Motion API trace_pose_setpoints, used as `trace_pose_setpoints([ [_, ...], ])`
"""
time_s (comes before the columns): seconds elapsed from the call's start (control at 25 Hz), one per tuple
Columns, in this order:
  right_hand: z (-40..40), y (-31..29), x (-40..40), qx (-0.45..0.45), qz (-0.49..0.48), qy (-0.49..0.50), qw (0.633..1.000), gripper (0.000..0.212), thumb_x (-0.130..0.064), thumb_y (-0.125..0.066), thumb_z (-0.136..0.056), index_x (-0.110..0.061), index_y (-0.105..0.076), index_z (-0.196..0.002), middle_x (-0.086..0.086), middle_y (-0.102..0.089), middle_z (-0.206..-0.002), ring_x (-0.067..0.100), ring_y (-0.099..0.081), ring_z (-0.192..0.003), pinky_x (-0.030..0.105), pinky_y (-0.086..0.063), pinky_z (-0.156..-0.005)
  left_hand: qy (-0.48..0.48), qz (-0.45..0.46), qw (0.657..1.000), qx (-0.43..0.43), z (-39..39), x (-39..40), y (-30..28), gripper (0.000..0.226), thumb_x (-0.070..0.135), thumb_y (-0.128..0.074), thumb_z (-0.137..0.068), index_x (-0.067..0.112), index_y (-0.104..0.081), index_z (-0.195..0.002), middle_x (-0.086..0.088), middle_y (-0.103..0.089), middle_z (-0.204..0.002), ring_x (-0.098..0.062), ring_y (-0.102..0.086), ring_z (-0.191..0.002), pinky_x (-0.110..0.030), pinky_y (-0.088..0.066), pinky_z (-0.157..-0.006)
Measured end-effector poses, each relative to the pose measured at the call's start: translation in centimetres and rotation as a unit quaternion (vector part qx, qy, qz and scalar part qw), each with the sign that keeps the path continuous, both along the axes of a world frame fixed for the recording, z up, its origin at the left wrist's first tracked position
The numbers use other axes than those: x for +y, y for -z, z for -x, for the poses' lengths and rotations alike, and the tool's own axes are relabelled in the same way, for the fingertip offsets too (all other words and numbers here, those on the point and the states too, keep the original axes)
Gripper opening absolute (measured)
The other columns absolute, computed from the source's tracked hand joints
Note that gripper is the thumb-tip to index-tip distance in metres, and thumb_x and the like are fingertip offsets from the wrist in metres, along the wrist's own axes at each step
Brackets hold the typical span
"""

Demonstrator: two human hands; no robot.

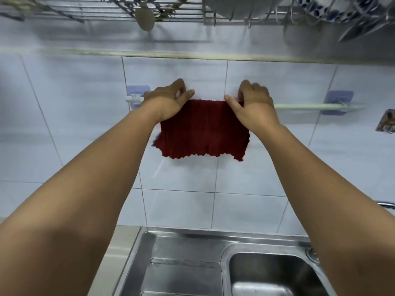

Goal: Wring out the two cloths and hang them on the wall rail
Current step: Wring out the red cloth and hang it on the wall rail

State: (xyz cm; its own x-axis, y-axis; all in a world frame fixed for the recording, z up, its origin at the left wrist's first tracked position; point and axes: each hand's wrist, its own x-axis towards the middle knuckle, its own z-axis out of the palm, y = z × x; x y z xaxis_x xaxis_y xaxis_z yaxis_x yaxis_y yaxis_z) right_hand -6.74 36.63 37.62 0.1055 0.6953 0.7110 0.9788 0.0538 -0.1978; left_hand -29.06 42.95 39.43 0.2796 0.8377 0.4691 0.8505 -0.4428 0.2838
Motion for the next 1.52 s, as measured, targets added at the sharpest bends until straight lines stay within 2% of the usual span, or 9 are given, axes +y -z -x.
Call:
trace_pose_setpoints([
  [0.12, -0.3, 1.0, -0.4, -0.022, -0.073, -0.046, 0.996, 0.030, -0.042, -0.049, -0.092, -0.014, -0.051, -0.100, 0.009, -0.052, -0.106, 0.028, -0.046, -0.104, 0.041, -0.042, -0.085, 0.027, -0.145, 0.988, -0.043, 0.6, -0.7, 1.8, 0.033, 0.050, -0.043, -0.094, 0.022, -0.054, -0.108, -0.008, -0.052, -0.112, -0.028, -0.048, -0.110, -0.043, -0.040, -0.092],
  [0.24, -0.6, 1.9, -0.4, -0.063, -0.068, -0.038, 0.995, 0.027, -0.041, -0.048, -0.093, -0.017, -0.054, -0.104, 0.006, -0.056, -0.106, 0.027, -0.048, -0.104, 0.038, -0.036, -0.087, 0.022, -0.237, 0.971, -0.020, 1.2, -0.9, 2.9, 0.033, 0.045, -0.046, -0.093, 0.017, -0.059, -0.105, -0.009, -0.056, -0.107, -0.029, -0.050, -0.106, -0.042, -0.034, -0.091],
  [0.48, -0.2, 2.0, -0.7, -0.065, -0.070, -0.026, 0.995, 0.031, -0.039, -0.046, -0.094, -0.017, -0.059, -0.111, 0.005, -0.062, -0.109, 0.027, -0.054, -0.107, 0.041, -0.035, -0.098, -0.007, -0.263, 0.965, 0.012, 2.3, -0.5, 3.5, 0.033, 0.040, -0.039, -0.098, 0.014, -0.058, -0.105, -0.009, -0.064, -0.101, -0.032, -0.056, -0.097, -0.044, -0.031, -0.098],
  [0.88, 1.7, 2.2, -0.8, -0.094, -0.057, -0.034, 0.993, 0.033, -0.027, -0.049, -0.094, -0.018, -0.055, -0.125, 0.006, -0.061, -0.118, 0.028, -0.053, -0.112, 0.040, -0.031, -0.104, -0.078, -0.281, 0.955, 0.057, 5.4, 0.3, 4.5, 0.033, 0.036, -0.032, -0.100, 0.017, -0.056, -0.113, -0.006, -0.063, -0.115, -0.028, -0.047, -0.120, -0.048, -0.012, -0.113],
  [1.04, 1.7, 2.5, -0.9, -0.098, -0.056, -0.039, 0.993, 0.035, -0.026, -0.052, -0.092, -0.019, -0.054, -0.126, 0.005, -0.061, -0.120, 0.028, -0.052, -0.115, 0.040, -0.029, -0.107, -0.086, -0.276, 0.956, 0.058, 5.9, 0.1, 5.1, 0.033, 0.035, -0.036, -0.099, 0.021, -0.053, -0.122, -0.005, -0.057, -0.127, -0.029, -0.037, -0.129, -0.049, -0.012, -0.112],
  [1.16, 1.8, 3.8, -1.6, -0.094, -0.136, -0.006, 0.986, 0.037, -0.027, -0.054, -0.088, -0.019, -0.056, -0.124, 0.003, -0.058, -0.124, 0.025, -0.049, -0.121, 0.041, -0.027, -0.110, -0.096, -0.284, 0.953, 0.029, 5.8, -0.5, 5.8, 0.034, 0.033, -0.042, -0.096, 0.022, -0.051, -0.126, -0.010, -0.047, -0.137, -0.031, -0.036, -0.131, -0.047, -0.014, -0.111],
  [1.28, 2.6, 6.6, -2.3, 0.011, -0.205, 0.053, 0.977, 0.038, -0.039, -0.056, -0.085, -0.013, -0.054, -0.113, 0.006, -0.058, -0.113, 0.028, -0.053, -0.108, 0.042, -0.037, -0.094, -0.136, -0.305, 0.941, -0.056, 5.0, -1.7, 7.6, 0.037, 0.034, -0.049, -0.092, 0.016, -0.050, -0.124, -0.015, -0.050, -0.126, -0.034, -0.046, -0.117, -0.045, -0.029, -0.098],
  [1.36, 2.9, 8.6, -2.4, 0.096, -0.144, 0.060, 0.983, 0.046, -0.049, -0.058, -0.083, -0.012, -0.051, -0.110, 0.004, -0.058, -0.108, 0.027, -0.053, -0.103, 0.041, -0.036, -0.090, -0.162, -0.257, 0.943, -0.133, 4.5, -2.3, 9.2, 0.039, 0.039, -0.050, -0.092, 0.011, -0.050, -0.119, -0.015, -0.054, -0.115, -0.035, -0.049, -0.108, -0.044, -0.036, -0.089],
  [1.52, 2.4, 10.9, -1.8, 0.251, -0.013, 0.018, 0.968, 0.049, -0.049, -0.063, -0.083, -0.016, -0.045, -0.115, -0.003, -0.064, -0.107, 0.022, -0.056, -0.107, 0.040, -0.031, -0.091, -0.154, 0.001, 0.964, -0.217, 4.1, -1.5, 11.3, 0.048, 0.054, -0.049, -0.090, 0.010, -0.058, -0.106, -0.016, -0.059, -0.112, -0.037, -0.050, -0.112, -0.047, -0.039, -0.094],
])
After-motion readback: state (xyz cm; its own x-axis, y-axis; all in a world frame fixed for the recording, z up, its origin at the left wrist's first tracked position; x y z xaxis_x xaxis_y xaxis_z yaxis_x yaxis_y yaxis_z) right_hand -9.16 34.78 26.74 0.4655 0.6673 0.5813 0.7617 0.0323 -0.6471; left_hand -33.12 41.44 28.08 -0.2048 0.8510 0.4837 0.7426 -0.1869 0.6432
